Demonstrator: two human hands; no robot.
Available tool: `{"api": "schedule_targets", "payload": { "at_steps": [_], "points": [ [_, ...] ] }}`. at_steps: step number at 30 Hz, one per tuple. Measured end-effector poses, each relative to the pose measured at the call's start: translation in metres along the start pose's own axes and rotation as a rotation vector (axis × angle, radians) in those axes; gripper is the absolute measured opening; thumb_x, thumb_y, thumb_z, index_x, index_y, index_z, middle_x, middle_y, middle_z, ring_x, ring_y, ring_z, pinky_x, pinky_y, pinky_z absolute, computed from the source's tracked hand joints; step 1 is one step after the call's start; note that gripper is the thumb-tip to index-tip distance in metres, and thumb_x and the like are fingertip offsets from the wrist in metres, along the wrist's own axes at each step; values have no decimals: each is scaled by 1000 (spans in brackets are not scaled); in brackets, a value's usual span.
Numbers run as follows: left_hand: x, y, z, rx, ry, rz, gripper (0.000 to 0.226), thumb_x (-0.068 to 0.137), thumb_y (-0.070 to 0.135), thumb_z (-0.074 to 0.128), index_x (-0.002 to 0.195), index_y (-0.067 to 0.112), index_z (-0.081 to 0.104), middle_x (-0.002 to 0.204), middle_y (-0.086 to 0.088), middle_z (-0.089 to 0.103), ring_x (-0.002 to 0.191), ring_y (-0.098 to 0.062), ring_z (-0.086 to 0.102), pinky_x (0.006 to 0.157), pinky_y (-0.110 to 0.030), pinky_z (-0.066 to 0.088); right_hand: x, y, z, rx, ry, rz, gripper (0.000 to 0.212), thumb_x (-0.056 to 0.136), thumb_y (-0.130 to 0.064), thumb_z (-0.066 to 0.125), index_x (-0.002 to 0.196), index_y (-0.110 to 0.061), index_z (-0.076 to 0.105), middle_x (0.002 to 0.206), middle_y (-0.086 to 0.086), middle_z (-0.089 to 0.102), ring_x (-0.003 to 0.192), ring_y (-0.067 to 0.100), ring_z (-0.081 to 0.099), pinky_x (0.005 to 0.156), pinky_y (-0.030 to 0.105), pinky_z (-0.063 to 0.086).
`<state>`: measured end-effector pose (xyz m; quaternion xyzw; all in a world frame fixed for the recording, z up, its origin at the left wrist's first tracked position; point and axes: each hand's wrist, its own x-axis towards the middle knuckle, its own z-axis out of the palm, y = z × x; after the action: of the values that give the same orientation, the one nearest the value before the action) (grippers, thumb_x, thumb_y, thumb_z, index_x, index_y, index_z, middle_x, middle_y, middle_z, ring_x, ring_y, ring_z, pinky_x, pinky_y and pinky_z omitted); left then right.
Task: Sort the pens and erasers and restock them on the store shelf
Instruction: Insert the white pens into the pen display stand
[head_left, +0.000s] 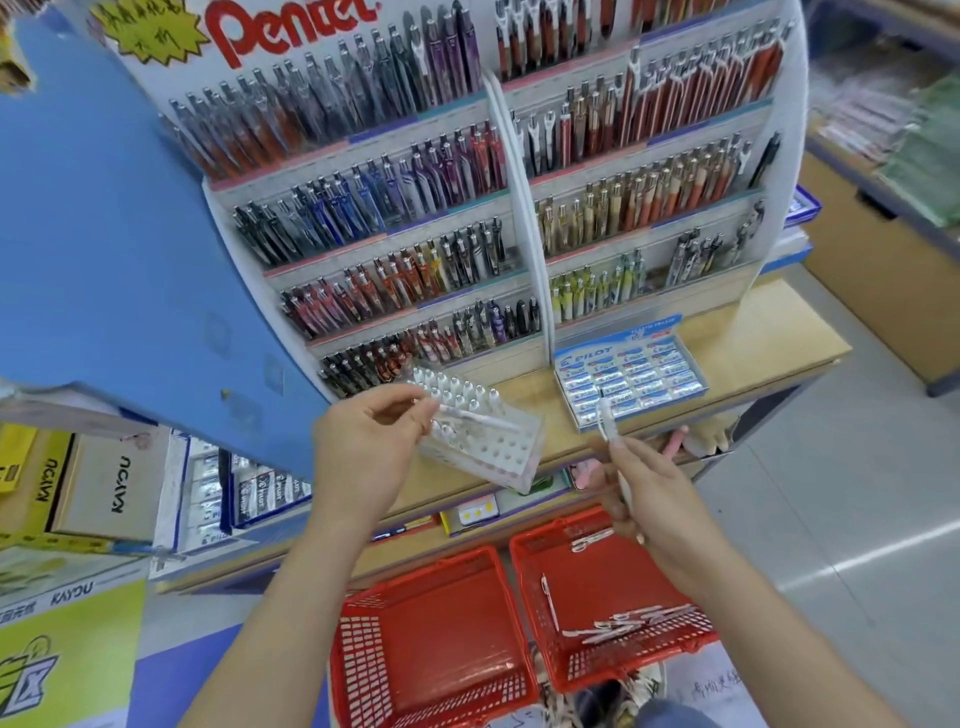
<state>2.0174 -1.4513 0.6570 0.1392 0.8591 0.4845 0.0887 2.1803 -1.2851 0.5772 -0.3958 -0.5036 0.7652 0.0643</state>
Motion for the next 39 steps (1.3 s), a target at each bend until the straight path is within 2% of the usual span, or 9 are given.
{"api": "schedule_targets", "payload": {
  "at_steps": [5, 11, 19, 24, 29, 32, 34, 36, 39],
  "points": [
    [17, -7, 35, 201, -21, 140, 4, 80, 22, 73, 82, 21, 76, 71, 9, 71, 70, -11, 67, 72, -34, 56, -2, 3, -8, -21, -10, -48, 25, 101, -12, 40, 103, 6, 57, 65, 2, 49, 47, 10, 34, 40, 18, 25],
    [31, -29, 71, 430, -96, 255, 14, 86, 27, 65, 90, 17, 74, 85, 0, 73, 81, -19, 64, 74, -30, 49, -7, 1, -17, 50, -36, -91, 22, 99, -20, 49, 105, -21, 70, 63, 6, 48, 45, 13, 22, 40, 19, 17],
    [34, -32, 88, 594, -137, 368, 21, 89, 33, 60, 98, 18, 72, 91, 1, 70, 87, -19, 62, 74, -29, 43, -7, 3, -26, 26, -27, -9, 31, 98, -11, 46, 100, 17, 56, 64, 5, 52, 44, 13, 27, 41, 19, 16],
    [43, -25, 96, 759, -219, 303, 26, 91, 41, 53, 103, 25, 69, 99, 5, 67, 94, -17, 60, 70, -29, 43, -12, 3, -22, 52, -86, -17, 23, 97, -8, 47, 95, -11, 70, 68, 9, 52, 43, 11, 31, 38, 16, 22],
    [41, -17, 96, 877, -236, 247, 27, 92, 43, 52, 106, 25, 67, 102, 3, 66, 97, -19, 59, 66, -27, 39, -14, 1, -20, 87, -139, -35, 24, 97, -13, 49, 109, -17, 69, 64, 6, 53, 41, 10, 23, 38, 15, 17],
    [35, -10, 89, 699, -227, 172, 28, 91, 42, 54, 110, 25, 66, 88, 4, 64, 83, -17, 58, 66, -27, 40, -16, -3, -18, 63, -190, -32, 22, 98, -18, 47, 99, -7, 67, 64, 7, 51, 39, 8, 21, 39, 16, 15],
    [24, -1, 82, 254, -268, 14, 25, 93, 36, 53, 107, 22, 68, 74, 7, 59, 69, -11, 55, 65, -27, 43, -15, -6, -17, 24, -229, -27, 28, 98, -21, 46, 97, 2, 62, 62, 6, 50, 39, 8, 20, 40, 18, 13],
    [9, 10, 73, -71, -404, -127, 22, 94, 30, 54, 98, 15, 71, 73, 5, 61, 64, -11, 55, 64, -27, 49, -13, -7, -14, -3, -262, -22, 29, 98, -25, 46, 99, -2, 64, 59, 4, 49, 39, 8, 20, 41, 21, 11],
    [-7, 18, 60, -146, -527, -142, 10, 89, 18, 63, 86, 10, 70, 67, 1, 63, 59, -11, 58, 59, -23, 52, -10, -9, -7, -34, -306, -38, 30, 95, -28, 49, 101, -4, 66, 57, 3, 46, 38, 7, 22, 40, 21, 12]
  ]
}}
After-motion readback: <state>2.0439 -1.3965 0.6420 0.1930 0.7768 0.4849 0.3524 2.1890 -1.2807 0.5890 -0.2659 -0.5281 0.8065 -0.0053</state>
